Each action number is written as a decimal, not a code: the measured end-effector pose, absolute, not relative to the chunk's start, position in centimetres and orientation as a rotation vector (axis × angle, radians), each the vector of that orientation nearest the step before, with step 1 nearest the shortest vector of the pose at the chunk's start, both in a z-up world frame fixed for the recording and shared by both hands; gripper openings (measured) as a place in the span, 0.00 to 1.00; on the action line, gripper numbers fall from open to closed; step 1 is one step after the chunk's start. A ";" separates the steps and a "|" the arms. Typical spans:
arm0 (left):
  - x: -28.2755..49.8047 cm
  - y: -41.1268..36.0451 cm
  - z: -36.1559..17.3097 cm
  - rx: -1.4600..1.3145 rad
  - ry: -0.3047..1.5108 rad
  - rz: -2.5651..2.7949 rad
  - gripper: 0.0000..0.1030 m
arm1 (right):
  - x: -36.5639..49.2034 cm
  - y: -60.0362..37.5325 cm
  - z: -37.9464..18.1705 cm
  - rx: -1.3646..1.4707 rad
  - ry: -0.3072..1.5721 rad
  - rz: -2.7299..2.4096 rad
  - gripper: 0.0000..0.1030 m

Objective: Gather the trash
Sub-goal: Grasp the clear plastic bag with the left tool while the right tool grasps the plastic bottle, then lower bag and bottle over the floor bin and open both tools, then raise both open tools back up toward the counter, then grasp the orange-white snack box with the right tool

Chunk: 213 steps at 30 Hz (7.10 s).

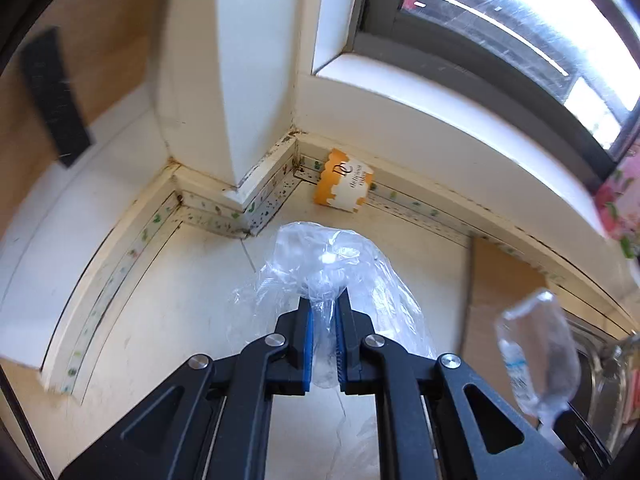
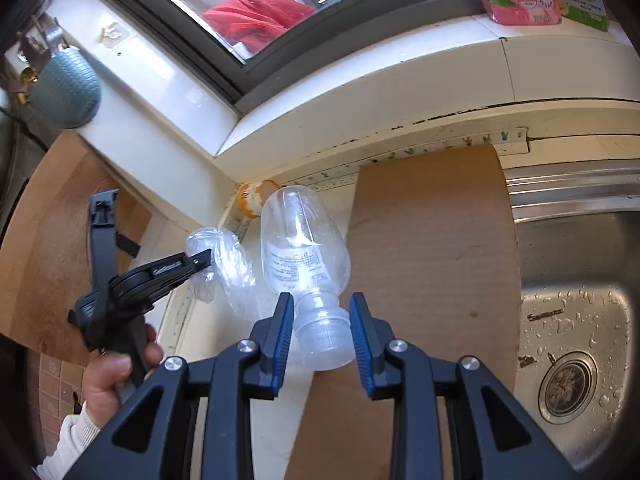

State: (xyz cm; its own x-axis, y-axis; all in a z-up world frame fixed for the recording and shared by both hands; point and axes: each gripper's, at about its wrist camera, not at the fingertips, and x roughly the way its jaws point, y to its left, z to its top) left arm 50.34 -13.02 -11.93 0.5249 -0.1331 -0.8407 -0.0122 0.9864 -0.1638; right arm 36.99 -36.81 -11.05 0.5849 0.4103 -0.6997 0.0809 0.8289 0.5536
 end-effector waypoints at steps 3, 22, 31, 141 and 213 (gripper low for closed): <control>47.4 -13.1 -9.3 -0.123 0.999 -0.116 0.06 | 34.9 -36.0 -9.6 0.584 0.923 0.217 0.27; 16.7 -1.5 -4.9 -0.035 1.007 -0.268 0.07 | 9.7 -23.2 -5.8 0.508 0.972 0.241 0.27; 6.4 4.2 -12.6 -0.067 1.073 -0.232 0.07 | 0.8 -15.6 -10.9 0.385 1.207 0.316 0.27; 14.5 0.5 9.1 0.041 0.528 -0.065 0.99 | 14.9 -22.6 6.2 0.367 0.815 0.292 0.57; 36.3 -3.5 -6.1 -0.005 0.928 0.165 0.99 | 40.9 -21.6 -1.8 0.183 0.986 0.517 0.26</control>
